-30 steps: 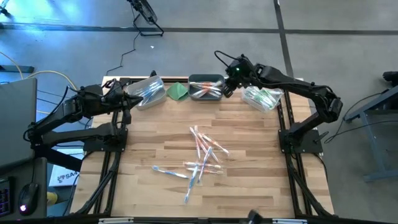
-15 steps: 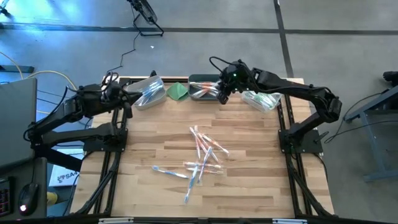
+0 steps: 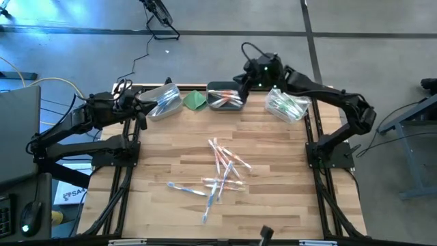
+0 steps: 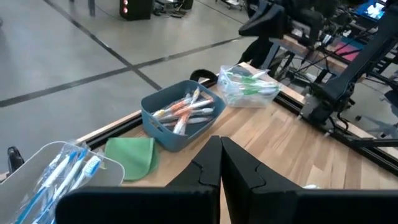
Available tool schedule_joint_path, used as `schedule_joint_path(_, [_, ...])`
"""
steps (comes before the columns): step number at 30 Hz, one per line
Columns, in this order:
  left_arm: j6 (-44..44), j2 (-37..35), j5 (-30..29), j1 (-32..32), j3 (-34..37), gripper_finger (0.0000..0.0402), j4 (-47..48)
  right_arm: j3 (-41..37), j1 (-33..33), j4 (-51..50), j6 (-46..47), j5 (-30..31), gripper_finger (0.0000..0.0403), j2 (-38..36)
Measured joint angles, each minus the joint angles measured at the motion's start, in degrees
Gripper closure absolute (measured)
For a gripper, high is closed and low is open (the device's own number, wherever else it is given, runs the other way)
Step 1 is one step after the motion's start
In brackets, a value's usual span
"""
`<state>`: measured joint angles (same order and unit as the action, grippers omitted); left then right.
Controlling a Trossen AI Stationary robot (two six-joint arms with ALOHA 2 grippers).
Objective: Pick & Place Toothbrushes
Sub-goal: Put the bottom left blue toothbrush into the gray bin
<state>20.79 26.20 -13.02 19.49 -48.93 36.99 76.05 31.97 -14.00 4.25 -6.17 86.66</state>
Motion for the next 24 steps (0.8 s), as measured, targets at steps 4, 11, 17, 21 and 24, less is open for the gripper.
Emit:
schedule_joint_path(4, [-4.9, 0.0, -0.04, 0.02, 0.0, 0.0402, 0.0, 0.0, 3.28, 1.06, -2.16, -2.04, 0.04, 0.01])
schedule_joint_path(11, [-12.45, 0.0, -0.06, 0.0, 0.0, 0.0402, -0.4, -4.45, 6.3, 12.38, -2.96, -8.94, 0.04, 0.01])
schedule_joint_path(17, [-8.47, 1.61, -0.26, 0.0, -0.01, 0.0402, -4.46, -11.18, 9.85, 27.63, 0.7, -14.54, 0.0399, 0.08])
schedule_joint_path(21, [-6.3, 6.24, -3.06, 0.0, -0.02, 0.0402, -7.49, -12.52, 13.14, 29.2, 4.38, -17.24, 0.04, 0.08])
schedule_joint_path(24, [-4.46, 10.93, -3.89, 0.0, -0.02, 0.0402, -7.1, -12.48, 15.35, 27.84, 6.14, -21.07, 0.0399, 0.06])
